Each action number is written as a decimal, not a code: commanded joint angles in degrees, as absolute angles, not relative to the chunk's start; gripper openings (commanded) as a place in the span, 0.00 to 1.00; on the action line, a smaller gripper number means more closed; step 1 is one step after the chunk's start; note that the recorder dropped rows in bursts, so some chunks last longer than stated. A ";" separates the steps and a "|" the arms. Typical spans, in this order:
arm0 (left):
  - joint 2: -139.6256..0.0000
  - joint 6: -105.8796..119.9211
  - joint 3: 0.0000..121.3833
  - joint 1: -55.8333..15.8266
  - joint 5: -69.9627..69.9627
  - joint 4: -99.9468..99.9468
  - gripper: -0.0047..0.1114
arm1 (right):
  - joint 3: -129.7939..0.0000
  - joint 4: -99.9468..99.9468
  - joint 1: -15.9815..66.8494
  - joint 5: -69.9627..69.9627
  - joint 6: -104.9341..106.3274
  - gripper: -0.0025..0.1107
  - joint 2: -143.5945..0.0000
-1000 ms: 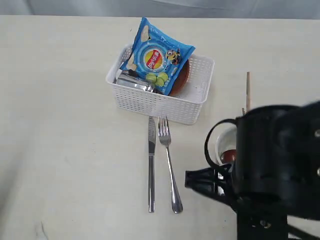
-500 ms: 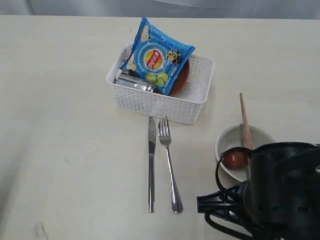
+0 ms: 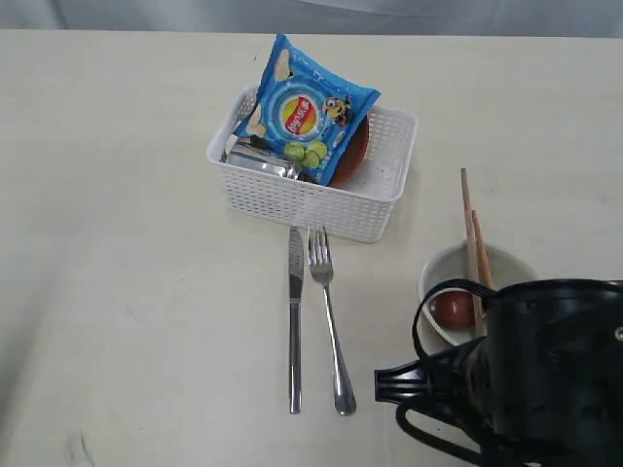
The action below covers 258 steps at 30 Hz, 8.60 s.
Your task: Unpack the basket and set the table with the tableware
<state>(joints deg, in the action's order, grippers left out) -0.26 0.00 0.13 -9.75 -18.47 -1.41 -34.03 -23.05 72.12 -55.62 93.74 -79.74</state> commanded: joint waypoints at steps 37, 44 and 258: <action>0.00 0.00 0.00 -9.91 -18.33 -1.20 0.04 | -35.88 -5.70 63.54 -53.39 104.97 0.02 -74.24; 0.00 0.00 0.00 -9.91 -18.33 -1.20 0.04 | -35.88 -5.98 63.54 -55.47 108.24 0.02 -74.34; 0.00 0.00 0.00 -12.70 -18.33 -1.21 0.04 | -31.58 -4.48 45.42 -58.97 -42.76 0.02 -65.67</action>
<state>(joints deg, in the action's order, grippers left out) -0.26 0.00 0.13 -12.45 -18.47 -1.41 -32.23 -4.78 45.85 -59.37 -41.75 -66.13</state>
